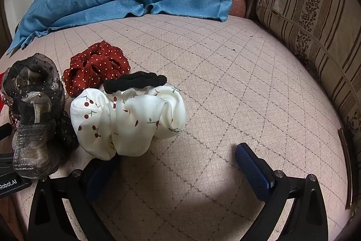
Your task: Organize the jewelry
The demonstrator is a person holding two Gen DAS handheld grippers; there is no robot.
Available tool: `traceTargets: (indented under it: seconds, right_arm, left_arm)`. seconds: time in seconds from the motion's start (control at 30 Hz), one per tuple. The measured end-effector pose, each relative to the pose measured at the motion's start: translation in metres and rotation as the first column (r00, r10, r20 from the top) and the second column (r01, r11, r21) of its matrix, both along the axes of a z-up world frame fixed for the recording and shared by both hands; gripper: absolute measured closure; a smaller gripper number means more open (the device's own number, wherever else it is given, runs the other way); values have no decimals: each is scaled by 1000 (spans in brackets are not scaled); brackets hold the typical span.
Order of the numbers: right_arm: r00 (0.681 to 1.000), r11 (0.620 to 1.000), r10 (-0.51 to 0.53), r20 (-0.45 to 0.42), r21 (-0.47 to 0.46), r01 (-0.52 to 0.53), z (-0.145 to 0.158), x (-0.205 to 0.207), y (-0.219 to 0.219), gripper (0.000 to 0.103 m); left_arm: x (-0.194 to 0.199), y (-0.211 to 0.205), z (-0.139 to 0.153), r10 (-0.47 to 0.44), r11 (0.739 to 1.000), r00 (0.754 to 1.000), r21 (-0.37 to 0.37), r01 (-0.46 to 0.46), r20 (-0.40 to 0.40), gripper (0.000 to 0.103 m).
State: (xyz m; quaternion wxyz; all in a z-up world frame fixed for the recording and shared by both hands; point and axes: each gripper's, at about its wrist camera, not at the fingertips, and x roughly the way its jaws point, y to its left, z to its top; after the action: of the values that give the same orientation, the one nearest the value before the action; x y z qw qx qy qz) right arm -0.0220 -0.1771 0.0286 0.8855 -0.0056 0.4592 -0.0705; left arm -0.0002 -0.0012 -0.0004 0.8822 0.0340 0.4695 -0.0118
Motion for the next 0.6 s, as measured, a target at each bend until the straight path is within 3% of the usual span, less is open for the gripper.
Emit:
traceTargets:
  seconds: [0.6]
  right_arm:
    - [1000, 1000, 0, 0, 1, 0, 0, 0, -1, 0]
  left_arm:
    - [-1, -3, 0, -3, 1000, 1000, -8, 3, 0, 0]
